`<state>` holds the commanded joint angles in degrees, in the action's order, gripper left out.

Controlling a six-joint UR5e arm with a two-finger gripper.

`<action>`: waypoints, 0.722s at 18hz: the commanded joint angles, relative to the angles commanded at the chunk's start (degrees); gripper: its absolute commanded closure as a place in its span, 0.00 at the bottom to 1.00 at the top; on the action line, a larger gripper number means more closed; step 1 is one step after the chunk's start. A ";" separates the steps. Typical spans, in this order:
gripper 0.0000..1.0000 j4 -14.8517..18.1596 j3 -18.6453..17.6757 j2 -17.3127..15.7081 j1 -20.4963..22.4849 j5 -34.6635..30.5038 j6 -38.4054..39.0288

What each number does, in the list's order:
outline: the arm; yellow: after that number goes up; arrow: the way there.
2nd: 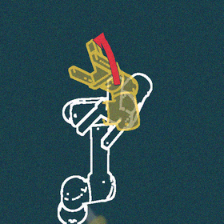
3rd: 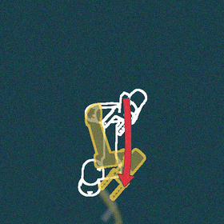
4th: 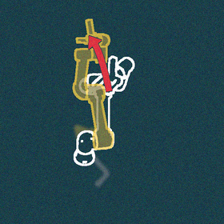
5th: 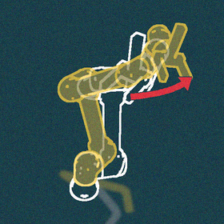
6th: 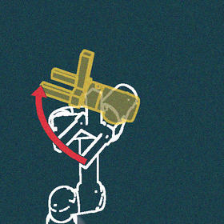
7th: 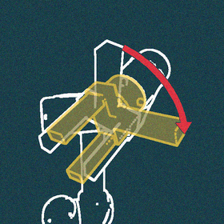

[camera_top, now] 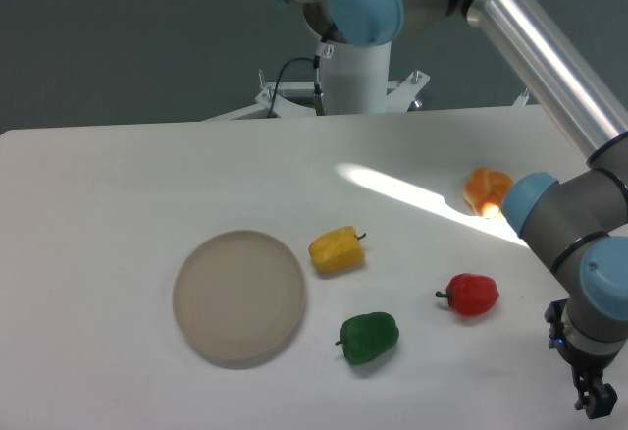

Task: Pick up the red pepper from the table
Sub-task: 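Move the open gripper over the red bell pepper and lower it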

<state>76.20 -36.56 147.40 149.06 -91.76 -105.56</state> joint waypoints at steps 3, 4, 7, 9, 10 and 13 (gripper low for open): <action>0.00 0.00 -1.49 -1.05 -0.18 0.17 0.00; 0.00 0.00 -1.93 -1.23 -0.44 0.35 0.00; 0.00 0.09 -4.82 -3.16 -0.70 0.70 0.00; 0.00 0.18 -7.90 -5.53 -0.97 1.32 0.09; 0.00 0.35 -9.30 -6.67 -1.23 1.58 0.09; 0.00 0.88 -14.31 -10.10 -1.76 2.02 0.09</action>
<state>77.08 -50.87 137.30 147.30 -89.74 -105.47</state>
